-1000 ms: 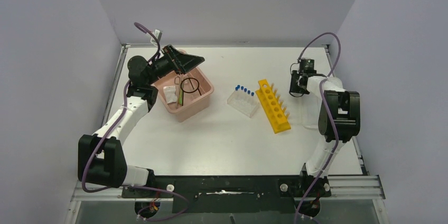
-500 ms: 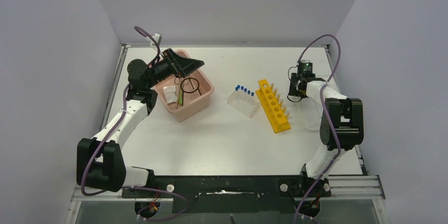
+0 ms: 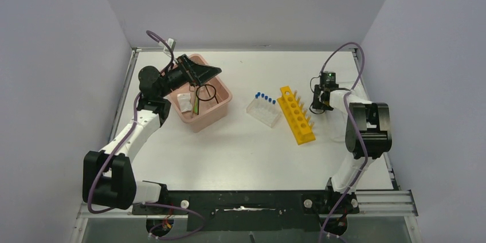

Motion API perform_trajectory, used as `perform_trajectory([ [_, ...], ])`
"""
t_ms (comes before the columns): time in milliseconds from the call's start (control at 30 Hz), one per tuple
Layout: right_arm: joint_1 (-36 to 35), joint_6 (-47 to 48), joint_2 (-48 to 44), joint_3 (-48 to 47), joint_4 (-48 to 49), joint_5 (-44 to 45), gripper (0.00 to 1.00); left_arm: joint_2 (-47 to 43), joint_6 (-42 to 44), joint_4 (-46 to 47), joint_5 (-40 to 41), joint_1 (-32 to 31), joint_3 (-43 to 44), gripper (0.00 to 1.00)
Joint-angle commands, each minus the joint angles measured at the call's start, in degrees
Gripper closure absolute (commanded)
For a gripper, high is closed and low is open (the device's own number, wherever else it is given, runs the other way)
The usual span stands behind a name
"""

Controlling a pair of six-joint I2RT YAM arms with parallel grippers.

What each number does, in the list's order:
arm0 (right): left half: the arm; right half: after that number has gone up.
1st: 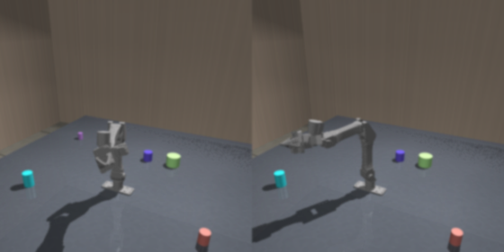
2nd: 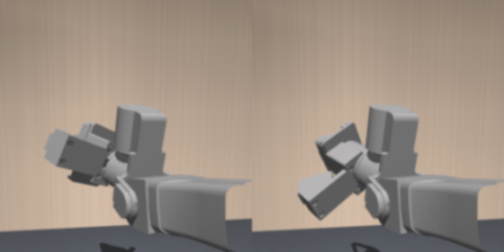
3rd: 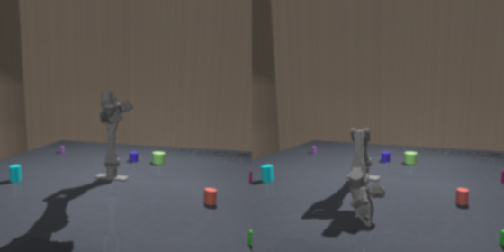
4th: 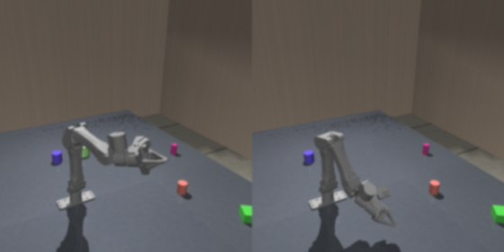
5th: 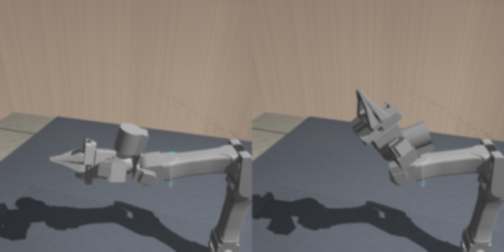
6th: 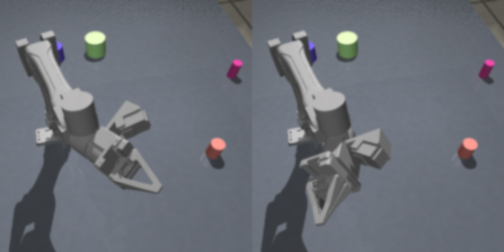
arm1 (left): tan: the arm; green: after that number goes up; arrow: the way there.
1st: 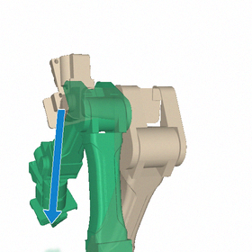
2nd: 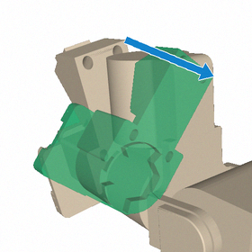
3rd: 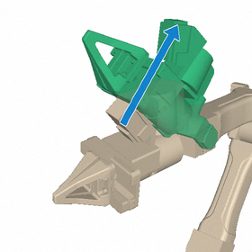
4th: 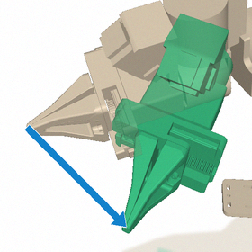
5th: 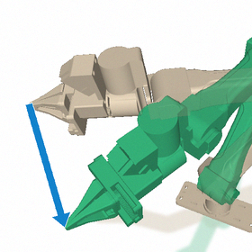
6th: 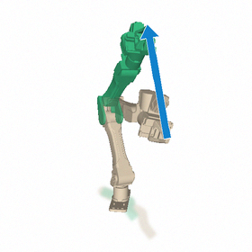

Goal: Organize the chemistry lab equipment

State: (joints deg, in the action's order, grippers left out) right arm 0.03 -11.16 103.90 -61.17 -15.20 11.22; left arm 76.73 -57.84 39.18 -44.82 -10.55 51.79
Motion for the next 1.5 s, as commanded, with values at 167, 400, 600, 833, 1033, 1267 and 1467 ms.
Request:
perform_trajectory([
  [167,0.2,-0.3,3.6,-1.6,-0.1,3.2,0.99,-2.0,1.1,1.4,0.2,0.1,1.0,0.15],
  [400,0.2,0.4,-2.4,-4.2,-1.5,7.3,1.00,-0.7,0.7,0.9,1.0,0.0,1.3,0.15],
  [600,-1.8,3.9,-11.4,-13.7,-5.9,8.4,1.00,0.8,-2.2,3.6,1.4,0.1,2.0,0.15],
  [833,-5.5,3.7,-19.5,-23.6,-11.5,-0.5,1.00,2.2,-4.8,5.3,2.9,0.2,2.1,0.15],
  [1033,-7.6,1.6,-24.3,-32.6,-14.5,-16.8,1.00,6.7,-14.5,22.9,-0.2,0.2,0.8,0.15],
  [1267,-7.8,-8.2,-29.3,-36.2,-6.8,-47.1,1.00,8.5,-8.3,25.0,0.2,0.1,2.4,0.15],
  [1467,-7.9,-29.7,-34.5,-29.1,21.0,-67.0,1.00,12.6,-10.9,41.8,-2.6,0.1,2.3,0.15],
])
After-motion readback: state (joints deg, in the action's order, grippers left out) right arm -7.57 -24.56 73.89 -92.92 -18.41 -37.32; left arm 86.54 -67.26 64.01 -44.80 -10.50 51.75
